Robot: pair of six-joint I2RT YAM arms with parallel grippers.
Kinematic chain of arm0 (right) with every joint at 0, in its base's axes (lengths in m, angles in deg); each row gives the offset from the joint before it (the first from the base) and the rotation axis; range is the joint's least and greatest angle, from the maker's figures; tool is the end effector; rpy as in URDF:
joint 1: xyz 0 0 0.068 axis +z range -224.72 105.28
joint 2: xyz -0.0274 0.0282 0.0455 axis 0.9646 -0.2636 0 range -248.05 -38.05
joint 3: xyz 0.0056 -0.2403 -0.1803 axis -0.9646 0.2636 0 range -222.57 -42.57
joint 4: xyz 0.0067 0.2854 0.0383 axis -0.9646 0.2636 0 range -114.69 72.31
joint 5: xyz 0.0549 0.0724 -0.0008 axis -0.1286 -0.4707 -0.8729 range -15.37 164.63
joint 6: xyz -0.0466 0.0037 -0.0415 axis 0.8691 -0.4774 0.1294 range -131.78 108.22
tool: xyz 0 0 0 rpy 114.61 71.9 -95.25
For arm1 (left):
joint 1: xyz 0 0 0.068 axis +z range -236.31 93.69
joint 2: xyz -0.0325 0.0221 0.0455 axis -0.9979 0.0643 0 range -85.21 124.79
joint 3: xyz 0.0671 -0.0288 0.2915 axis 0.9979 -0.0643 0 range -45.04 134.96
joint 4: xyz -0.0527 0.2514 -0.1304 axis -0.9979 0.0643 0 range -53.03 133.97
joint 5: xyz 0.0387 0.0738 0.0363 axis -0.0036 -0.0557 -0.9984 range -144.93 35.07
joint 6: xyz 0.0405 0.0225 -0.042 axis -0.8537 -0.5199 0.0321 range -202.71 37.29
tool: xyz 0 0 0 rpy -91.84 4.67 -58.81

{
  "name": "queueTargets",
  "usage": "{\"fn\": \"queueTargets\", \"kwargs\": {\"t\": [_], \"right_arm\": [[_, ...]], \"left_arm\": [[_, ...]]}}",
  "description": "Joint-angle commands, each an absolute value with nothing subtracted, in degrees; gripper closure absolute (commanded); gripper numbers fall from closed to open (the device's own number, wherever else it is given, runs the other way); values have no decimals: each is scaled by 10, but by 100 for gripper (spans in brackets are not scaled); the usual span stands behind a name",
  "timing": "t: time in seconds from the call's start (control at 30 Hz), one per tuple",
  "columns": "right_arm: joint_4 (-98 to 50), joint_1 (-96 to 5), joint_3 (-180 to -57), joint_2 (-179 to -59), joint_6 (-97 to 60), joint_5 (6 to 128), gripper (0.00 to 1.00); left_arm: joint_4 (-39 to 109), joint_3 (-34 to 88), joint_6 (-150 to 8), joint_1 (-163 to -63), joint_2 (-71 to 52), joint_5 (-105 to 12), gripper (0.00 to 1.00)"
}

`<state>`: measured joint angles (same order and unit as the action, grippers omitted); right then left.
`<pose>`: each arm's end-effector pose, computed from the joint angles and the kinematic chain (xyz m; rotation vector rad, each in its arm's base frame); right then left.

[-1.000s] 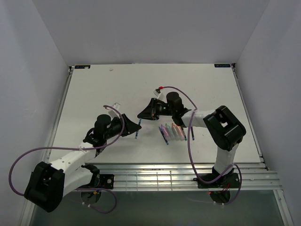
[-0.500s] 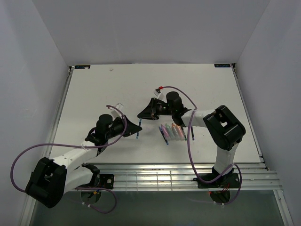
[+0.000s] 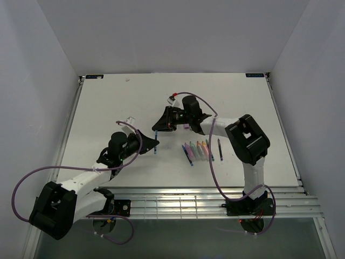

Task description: Open the pen caps

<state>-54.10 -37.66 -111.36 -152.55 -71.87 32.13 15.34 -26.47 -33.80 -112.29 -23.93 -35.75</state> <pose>0.3634 0.3148 0.1954 -0.1837 2.2212 1.7531 0.2016 -0.1157 0.1860 -0.1784 2.1028 -1.1560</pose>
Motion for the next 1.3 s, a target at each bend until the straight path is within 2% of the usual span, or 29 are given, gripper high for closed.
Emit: {"fn": "queueTargets", "kwargs": {"t": [0.0,0.37,0.53,0.67,0.97,1.27], "right_arm": [[-535,-432,-1182,-1546,-687,395,92],[-439,-455,-1284,-1601,-637,395,92],[-212,-454,-1325,-1607,-515,508,92],[-132,-454,-1335,-1613,-454,576,92],[-95,-451,-1327,-1606,-389,633,92],[-77,-426,-1350,-1618,-359,670,92]], "left_arm": [[191,-294,-331,-1139,-264,-294,100],[179,-308,-323,-1143,-241,-303,100],[181,-289,-310,-1144,-203,-307,100],[192,-277,-272,-1185,-170,-383,100],[193,-196,-248,-1284,-71,-488,100],[185,-158,-219,-1316,27,-537,99]]}}
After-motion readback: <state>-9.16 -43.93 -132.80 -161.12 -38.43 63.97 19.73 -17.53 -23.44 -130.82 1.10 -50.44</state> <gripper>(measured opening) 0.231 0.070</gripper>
